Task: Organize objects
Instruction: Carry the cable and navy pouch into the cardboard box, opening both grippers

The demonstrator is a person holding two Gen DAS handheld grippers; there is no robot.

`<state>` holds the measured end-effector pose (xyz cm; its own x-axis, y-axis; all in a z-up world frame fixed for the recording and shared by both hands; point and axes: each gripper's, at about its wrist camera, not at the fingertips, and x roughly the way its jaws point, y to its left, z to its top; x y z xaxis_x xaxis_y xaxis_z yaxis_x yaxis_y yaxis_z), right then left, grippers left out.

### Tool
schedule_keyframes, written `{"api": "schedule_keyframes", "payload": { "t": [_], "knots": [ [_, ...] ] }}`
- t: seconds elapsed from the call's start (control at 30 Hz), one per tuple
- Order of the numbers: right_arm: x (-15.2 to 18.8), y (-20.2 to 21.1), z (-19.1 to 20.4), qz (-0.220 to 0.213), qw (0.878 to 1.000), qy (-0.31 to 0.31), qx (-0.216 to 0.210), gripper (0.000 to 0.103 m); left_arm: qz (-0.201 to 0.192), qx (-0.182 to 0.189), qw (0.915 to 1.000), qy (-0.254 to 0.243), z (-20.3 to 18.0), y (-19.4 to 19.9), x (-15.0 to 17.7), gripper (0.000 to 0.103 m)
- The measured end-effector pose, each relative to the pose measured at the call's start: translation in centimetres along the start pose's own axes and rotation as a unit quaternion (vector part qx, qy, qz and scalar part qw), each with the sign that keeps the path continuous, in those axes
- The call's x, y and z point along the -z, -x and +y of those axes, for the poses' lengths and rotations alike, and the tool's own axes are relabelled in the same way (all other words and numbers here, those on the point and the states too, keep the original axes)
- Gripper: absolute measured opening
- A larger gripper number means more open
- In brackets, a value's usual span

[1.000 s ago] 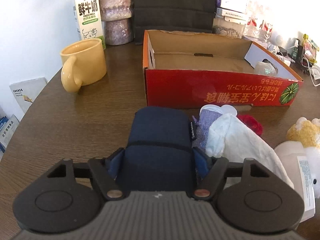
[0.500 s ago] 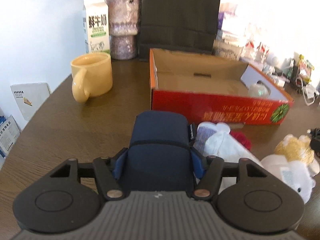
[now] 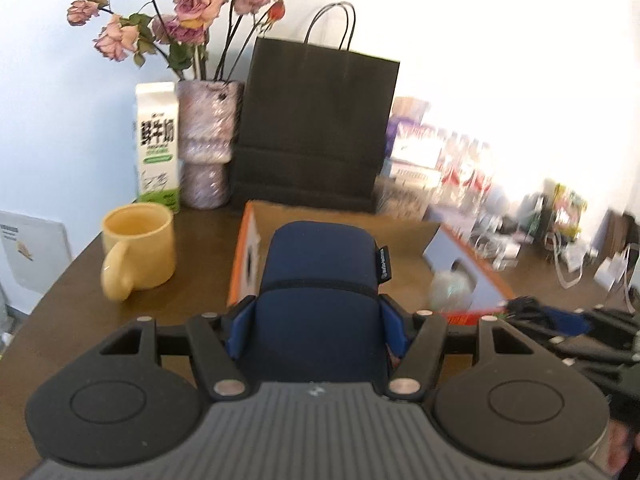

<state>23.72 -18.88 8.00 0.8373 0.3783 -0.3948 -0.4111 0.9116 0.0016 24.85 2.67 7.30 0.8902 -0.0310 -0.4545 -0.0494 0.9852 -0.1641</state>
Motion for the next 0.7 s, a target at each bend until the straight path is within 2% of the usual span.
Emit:
{"api": "schedule_keyframes", "payload": {
  "t": [0.17,0.33,0.57,0.7],
  "knots": [
    [-2.5,-2.8,0.5,-0.009,1.000,0.005,0.000,0.036,-0.026,0.000,0.9996,0.014,-0.9,-2.0,-1.8,0.065],
    [-4.2,-6.2,0.6,-0.010,1.000,0.007,0.006,0.036,-0.030,0.001,0.9987,0.040,-1.0,-5.1,-3.4,0.065],
    [-5.4,-11.3,-0.3,0.000,1.000,-0.012,0.014,0.036,-0.027,-0.026,0.9980,0.050,-1.0,-9.3,-4.2,0.065],
    [-5.7,-14.1,-1.0,0.011,1.000,-0.013,0.021,0.036,-0.033,-0.059,0.9968,0.044,-0.9,-11.5,-4.3,0.065]
  ]
}}
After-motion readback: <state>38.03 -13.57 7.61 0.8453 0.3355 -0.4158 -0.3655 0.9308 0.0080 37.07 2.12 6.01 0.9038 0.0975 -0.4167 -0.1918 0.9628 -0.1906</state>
